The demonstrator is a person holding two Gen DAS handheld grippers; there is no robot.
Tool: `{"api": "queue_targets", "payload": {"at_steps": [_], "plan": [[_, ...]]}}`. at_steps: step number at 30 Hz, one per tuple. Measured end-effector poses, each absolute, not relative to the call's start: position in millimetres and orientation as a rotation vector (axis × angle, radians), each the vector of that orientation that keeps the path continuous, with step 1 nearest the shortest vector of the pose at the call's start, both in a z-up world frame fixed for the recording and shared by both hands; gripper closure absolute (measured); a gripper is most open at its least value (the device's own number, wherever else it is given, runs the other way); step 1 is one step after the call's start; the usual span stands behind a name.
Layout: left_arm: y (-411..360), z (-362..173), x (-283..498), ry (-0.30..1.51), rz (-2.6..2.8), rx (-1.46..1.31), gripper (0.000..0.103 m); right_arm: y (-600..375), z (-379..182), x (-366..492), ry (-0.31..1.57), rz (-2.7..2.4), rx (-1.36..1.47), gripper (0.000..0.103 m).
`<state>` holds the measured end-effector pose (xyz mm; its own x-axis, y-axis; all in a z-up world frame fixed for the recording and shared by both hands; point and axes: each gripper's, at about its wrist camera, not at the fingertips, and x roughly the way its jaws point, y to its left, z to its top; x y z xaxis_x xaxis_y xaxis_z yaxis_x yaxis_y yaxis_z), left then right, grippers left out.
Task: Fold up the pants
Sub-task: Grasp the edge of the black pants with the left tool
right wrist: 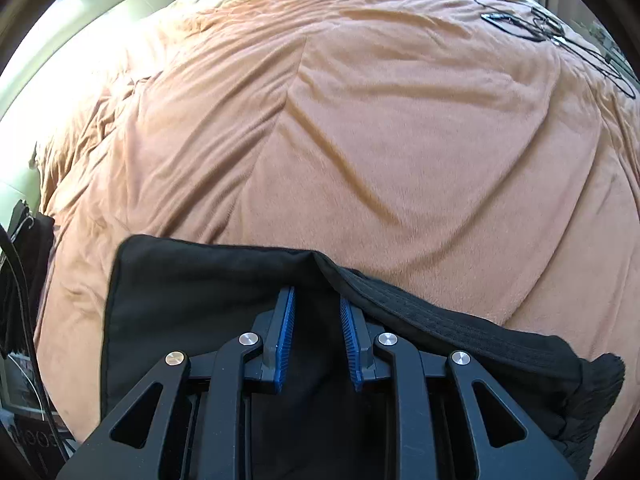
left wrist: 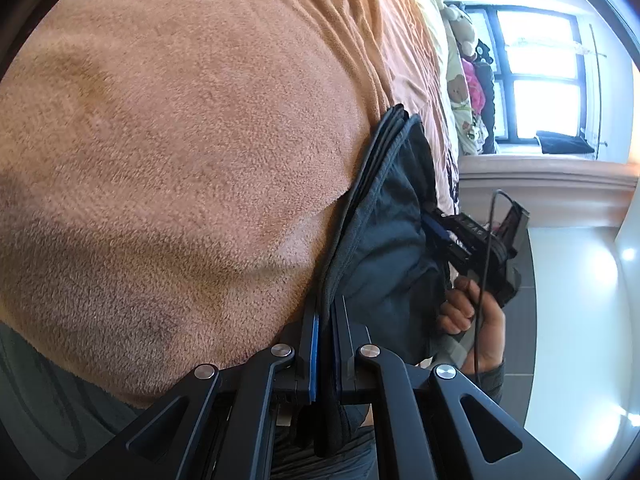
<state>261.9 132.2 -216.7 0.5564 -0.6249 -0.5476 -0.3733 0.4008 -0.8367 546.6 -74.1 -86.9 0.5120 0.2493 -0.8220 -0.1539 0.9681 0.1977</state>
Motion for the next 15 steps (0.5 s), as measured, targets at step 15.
{"api": "queue_targets", "payload": {"at_steps": [15], "plan": [[126,-216,289,1.045,-0.230,-1.158,0.082,-106,-68,445,0.928,0.347,0.141,0.082]]}}
